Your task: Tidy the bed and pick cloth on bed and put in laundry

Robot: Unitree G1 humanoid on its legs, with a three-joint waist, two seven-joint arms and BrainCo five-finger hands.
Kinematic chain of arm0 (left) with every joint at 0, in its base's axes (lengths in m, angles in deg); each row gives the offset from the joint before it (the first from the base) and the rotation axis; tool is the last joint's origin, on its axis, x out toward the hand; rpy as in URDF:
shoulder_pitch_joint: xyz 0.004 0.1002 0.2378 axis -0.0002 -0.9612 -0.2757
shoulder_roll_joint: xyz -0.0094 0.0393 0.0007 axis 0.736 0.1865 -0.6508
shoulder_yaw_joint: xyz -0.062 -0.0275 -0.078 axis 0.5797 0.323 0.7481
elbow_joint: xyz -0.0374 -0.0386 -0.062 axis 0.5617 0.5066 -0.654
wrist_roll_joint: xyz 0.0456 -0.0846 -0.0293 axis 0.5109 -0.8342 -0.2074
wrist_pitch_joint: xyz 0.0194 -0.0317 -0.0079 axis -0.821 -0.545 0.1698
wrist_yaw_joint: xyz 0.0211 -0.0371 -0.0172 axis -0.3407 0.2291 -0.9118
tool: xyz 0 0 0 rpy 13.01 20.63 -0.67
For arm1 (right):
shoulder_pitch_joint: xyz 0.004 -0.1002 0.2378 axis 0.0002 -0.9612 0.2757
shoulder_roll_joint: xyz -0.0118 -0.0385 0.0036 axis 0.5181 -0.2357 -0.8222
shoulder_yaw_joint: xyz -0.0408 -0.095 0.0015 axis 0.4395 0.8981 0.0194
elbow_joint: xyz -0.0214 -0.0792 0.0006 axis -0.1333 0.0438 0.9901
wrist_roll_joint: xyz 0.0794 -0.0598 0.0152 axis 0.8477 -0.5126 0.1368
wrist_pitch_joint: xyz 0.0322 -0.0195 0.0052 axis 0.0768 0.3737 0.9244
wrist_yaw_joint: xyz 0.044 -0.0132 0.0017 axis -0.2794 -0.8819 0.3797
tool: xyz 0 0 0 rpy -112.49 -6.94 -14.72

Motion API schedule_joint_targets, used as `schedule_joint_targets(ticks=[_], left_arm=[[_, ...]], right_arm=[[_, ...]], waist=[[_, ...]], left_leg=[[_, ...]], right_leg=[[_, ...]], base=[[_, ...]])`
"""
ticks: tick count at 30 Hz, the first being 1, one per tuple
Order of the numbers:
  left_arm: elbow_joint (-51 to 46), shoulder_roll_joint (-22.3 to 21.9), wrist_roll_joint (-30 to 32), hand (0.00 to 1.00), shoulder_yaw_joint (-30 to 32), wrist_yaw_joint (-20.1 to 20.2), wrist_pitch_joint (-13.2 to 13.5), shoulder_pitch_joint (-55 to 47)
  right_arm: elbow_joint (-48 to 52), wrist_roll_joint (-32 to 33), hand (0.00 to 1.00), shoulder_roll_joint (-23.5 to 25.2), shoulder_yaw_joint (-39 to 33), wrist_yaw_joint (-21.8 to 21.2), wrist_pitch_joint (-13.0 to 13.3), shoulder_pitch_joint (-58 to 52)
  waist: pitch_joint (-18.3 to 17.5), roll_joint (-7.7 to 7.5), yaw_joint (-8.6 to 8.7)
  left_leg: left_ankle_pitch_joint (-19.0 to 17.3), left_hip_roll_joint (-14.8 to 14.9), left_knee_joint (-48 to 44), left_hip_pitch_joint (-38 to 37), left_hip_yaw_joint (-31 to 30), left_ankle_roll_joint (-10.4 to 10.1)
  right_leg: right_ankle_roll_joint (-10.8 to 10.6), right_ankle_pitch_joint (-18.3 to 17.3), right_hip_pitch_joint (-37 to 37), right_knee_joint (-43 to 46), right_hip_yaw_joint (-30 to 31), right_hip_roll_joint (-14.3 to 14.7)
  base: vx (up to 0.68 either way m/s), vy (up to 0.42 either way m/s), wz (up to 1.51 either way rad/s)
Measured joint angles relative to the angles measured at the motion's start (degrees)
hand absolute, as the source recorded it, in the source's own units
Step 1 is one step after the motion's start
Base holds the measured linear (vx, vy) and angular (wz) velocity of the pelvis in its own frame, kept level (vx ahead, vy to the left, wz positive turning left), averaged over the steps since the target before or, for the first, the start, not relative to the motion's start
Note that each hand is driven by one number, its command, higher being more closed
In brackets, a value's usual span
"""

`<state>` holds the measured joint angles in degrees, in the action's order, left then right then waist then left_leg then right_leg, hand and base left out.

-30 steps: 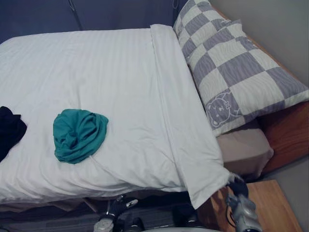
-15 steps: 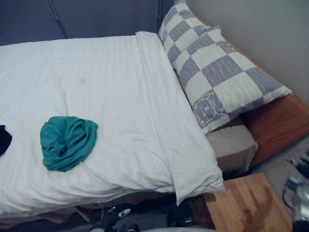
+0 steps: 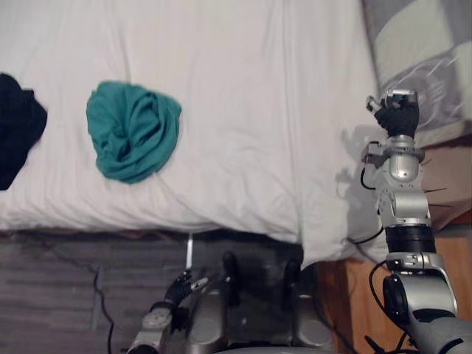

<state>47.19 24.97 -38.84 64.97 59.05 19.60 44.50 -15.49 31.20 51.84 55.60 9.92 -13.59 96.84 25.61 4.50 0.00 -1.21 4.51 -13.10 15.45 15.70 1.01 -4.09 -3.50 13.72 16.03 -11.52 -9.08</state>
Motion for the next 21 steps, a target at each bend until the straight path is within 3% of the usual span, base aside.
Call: schedule_joint_targets(ticks=[2,7,11,14,15,18,20,21], left_arm=[[0.3,-0.1,-0.9,0.00,-0.5,-1.6,0.7,1.5],[1.5,-0.6,-1.5,0.00,-0.7,-2.7,2.6,3.0],[1.7,-0.8,-1.4,0.00,-0.4,-2.9,4.7,2.9],[1.7,-1.5,-1.4,0.00,-0.5,-3.0,5.1,2.9],[1.7,-1.9,-1.4,0.00,-0.5,-3.3,5.3,2.9],[1.7,-2.4,-1.4,0.00,-0.5,-4.3,5.4,2.7],[1.6,-2.6,-1.4,0.00,-0.5,-5.3,4.7,2.9],[1.6,-2.8,-1.4,0.00,-0.5,-5.3,4.5,3.0]], right_arm=[[-5.1,-0.1,1.00,1.4,2.0,2.3,-0.8,-2.5],[-4.9,-1.2,1.00,5.5,2.4,6.2,3.1,-7.5],[-3.3,-1.5,1.00,7.7,5.8,7.1,8.9,-15.2],[-3.1,-4.5,1.00,8.5,6.0,7.2,10.9,-22.2],[-3.1,-4.6,0.00,8.4,5.9,7.2,10.9,-24.8],[-8.1,-4.6,0.00,9.2,5.2,7.1,9.4,-29.9],[-21.2,-5.7,0.00,10.9,3.1,4.9,3.5,-33.1],[-24.9,-6.3,0.00,11.3,2.8,4.1,2.0,-34.1]], waist=[[0.3,0.53,-0.69],[0.7,0.41,-0.16],[0.6,-1.27,1.38],[0.2,-2.71,2.61],[0.0,-3.08,2.70],[-0.8,-4.40,3.46],[-1.6,-5.07,4.42],[-1.6,-5.03,4.42]], left_leg=[[-1.0,-0.4,-3.3,4.6,0.2,0.7],[-3.0,-0.7,-6.9,6.4,0.2,0.5],[-3.5,-0.6,-6.7,5.5,0.4,0.2],[-3.1,-0.6,-4.4,3.0,0.7,-0.2],[-2.9,-0.5,-2.9,1.4,1.0,-0.5],[-1.6,-0.7,0.8,-1.8,1.8,-1.0],[-0.4,-1.1,4.3,-4.2,2.2,-1.2],[-0.3,-1.1,4.8,-4.7,2.3,-1.2]], right_leg=[[-0.2,-2.2,6.0,6.0,1.1,-1.5],[-0.5,-5.3,8.7,11.7,1.7,-3.0],[-0.6,-6.2,8.3,12.4,2.0,-3.0],[-0.8,-5.6,5.8,9.5,2.0,-2.4],[-0.7,-4.8,4.1,7.3,2.1,-1.9],[-1.0,-2.7,0.7,2.2,2.3,-0.9],[-1.1,-1.2,-1.6,-1.6,2.2,-0.3],[-1.2,-1.0,-2.1,-2.2,2.2,-0.2]], base=[[-0.07,0.043,0.04],[-0.04,-0.014,0.07],[0.00,-0.038,-0.02],[0.05,-0.027,-0.08],[0.09,-0.004,-0.18],[0.14,0.004,-0.19],[0.15,-0.011,-0.14],[0.15,-0.019,-0.16]])
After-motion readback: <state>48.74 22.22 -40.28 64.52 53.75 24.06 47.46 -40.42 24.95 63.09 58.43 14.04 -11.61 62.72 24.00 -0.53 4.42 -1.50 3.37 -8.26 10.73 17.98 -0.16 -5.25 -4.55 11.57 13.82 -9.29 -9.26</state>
